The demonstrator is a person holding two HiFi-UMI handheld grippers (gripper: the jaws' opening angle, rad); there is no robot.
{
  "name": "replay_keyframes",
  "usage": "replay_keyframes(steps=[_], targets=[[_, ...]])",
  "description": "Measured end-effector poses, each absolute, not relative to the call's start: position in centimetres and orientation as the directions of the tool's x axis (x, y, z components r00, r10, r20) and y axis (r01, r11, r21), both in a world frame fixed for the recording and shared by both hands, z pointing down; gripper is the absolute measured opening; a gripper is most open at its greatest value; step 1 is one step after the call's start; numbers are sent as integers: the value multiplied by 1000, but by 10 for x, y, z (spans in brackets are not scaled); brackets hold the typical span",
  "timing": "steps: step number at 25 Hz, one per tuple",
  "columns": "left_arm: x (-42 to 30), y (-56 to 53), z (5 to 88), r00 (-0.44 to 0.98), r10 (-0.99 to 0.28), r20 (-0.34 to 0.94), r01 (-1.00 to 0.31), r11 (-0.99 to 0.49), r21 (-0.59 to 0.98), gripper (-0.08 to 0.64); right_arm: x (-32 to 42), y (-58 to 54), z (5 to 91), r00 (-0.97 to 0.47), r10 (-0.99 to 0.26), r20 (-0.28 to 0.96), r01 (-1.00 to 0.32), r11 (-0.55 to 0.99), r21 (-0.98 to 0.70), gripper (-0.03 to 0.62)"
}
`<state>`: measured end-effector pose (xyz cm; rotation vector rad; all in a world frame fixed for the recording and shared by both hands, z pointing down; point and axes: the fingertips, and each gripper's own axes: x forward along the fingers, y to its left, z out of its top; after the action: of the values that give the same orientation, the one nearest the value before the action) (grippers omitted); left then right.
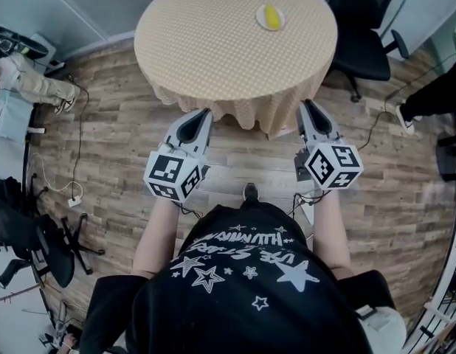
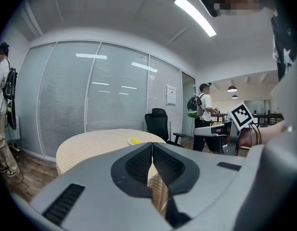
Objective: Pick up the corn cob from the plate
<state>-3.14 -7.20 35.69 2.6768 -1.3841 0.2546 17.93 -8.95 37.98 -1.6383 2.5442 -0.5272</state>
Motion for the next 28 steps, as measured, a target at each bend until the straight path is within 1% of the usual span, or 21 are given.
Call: replay_keyframes(steps=[8,19,28], targets=[[-13,-96,357,551,-814,183,-832,-552,51,11,189,-118,388,-467,-871,156,-858,403,-318,58],[-35,-125,360,519,-833,192,-853,-518,60,9,165,-150,401,-499,-846,189,-844,425,-327,58],[-36,-180,372,554,-811,186,-831,-550,81,11,171,-194,408,-450,-867,216,-874,377,-307,58]])
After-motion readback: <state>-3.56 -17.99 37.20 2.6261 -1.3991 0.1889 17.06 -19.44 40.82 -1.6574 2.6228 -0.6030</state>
